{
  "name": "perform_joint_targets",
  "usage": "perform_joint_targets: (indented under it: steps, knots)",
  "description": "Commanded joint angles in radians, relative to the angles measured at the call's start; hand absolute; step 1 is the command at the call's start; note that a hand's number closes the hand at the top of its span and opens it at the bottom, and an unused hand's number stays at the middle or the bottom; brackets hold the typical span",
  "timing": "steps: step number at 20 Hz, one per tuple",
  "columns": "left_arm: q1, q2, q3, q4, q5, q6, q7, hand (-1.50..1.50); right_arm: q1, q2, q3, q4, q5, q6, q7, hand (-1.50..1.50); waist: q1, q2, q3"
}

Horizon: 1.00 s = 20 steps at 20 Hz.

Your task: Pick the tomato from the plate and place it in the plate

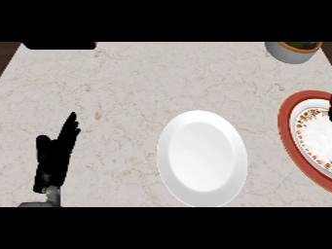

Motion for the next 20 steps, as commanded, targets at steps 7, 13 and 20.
perform_joint_targets:
  steps: [7,13,20]
  knots:
    - [-0.019,-0.001,0.005,-0.011,-0.007,-0.007,0.027,0.00,0.009,0.032,-0.081,0.291,-0.156,0.137,-0.238,1.50,0.016,0.004,0.002]
    - [-0.055,-0.019,-0.005,0.032,-0.023,-0.007,0.008,0.00,-0.076,-0.021,-0.108,0.501,-0.205,0.335,-0.328,-1.50,0.016,0.006,0.001]
    - [-0.010,-0.004,0.024,0.030,-0.003,-0.023,-0.027,0.00,-0.002,0.025,-0.217,0.358,-0.356,0.297,-0.605,-1.50,0.001,-0.001,0.001]
